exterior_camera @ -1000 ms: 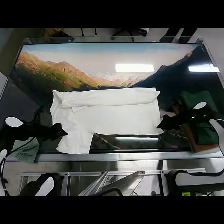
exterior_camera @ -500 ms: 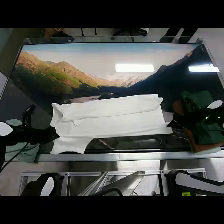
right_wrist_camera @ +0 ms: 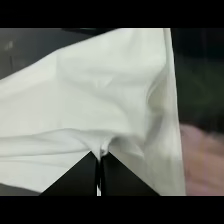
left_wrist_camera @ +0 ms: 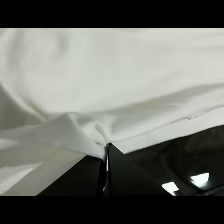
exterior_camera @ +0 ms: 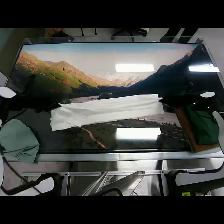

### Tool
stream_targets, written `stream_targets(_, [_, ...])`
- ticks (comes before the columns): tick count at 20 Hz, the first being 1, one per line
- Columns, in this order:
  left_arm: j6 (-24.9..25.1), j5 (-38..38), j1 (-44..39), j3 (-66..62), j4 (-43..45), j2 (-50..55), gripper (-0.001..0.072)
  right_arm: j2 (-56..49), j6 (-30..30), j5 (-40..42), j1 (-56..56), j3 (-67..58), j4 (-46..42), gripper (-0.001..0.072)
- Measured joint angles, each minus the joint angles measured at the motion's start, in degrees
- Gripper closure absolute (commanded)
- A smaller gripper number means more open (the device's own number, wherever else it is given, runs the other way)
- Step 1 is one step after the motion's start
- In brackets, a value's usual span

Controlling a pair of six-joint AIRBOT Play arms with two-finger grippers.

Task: Fold the shirts.

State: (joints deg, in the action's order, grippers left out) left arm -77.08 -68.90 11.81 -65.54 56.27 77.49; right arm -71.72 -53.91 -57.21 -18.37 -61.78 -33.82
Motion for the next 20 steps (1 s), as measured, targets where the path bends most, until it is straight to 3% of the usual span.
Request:
stream_targets(1, [0.2,1.0,-0.7,-2.1,-0.2,3.3,0.0688,-1.8,0.7,1.3,0.8,-0.8,0.5,0.062])
stream_targets(2, [0.5,1.8,-1.4,-4.3,-0.3,6.6,0.0657,-3.2,1.2,2.1,1.4,-1.4,0.9,0.0484])
stream_targets(3, [0.6,2.1,-1.8,-6.3,-0.3,9.5,0.0274,-4.3,1.8,2.9,1.8,-1.9,1.1,0.0439])
stream_targets(4, [0.6,2.2,-2.2,-8.5,-0.5,12.4,0.0027,-5.0,2.3,3.5,2.0,-2.5,1.2,0.0432])
stream_targets(5, [0.6,2.1,-2.4,-10.5,-0.5,14.6,0.0039,-5.4,2.6,3.6,1.9,-3.0,1.0,0.0358])
stream_targets(6, [0.6,1.6,-2.6,-12.6,-0.8,16.5,0.0039,-5.4,3.0,3.3,1.6,-3.7,0.2,0.0207])
stream_targets(9, [0.1,-2.0,-2.4,-18.7,-0.6,20.2,0.0039,-5.1,3.0,2.5,0.2,-5.7,-3.9,0.009])
stream_targets(16, [-2.4,-10.5,-1.3,-27.7,-0.5,22.2,0.0039,-7.5,2.2,1.2,0.0,-7.1,-8.0,0.0094])
stream_targets(19, [-2.9,-12.3,-2.3,-28.8,-0.6,22.3,0.004,-9.7,2.2,-0.7,1.4,-7.3,-7.5,0.032])
stream_targets(20, [-3.1,-12.6,-2.9,-29.0,-0.7,22.4,0.004,-10.2,2.2,-1.4,2.0,-7.3,-7.6,0.0425])
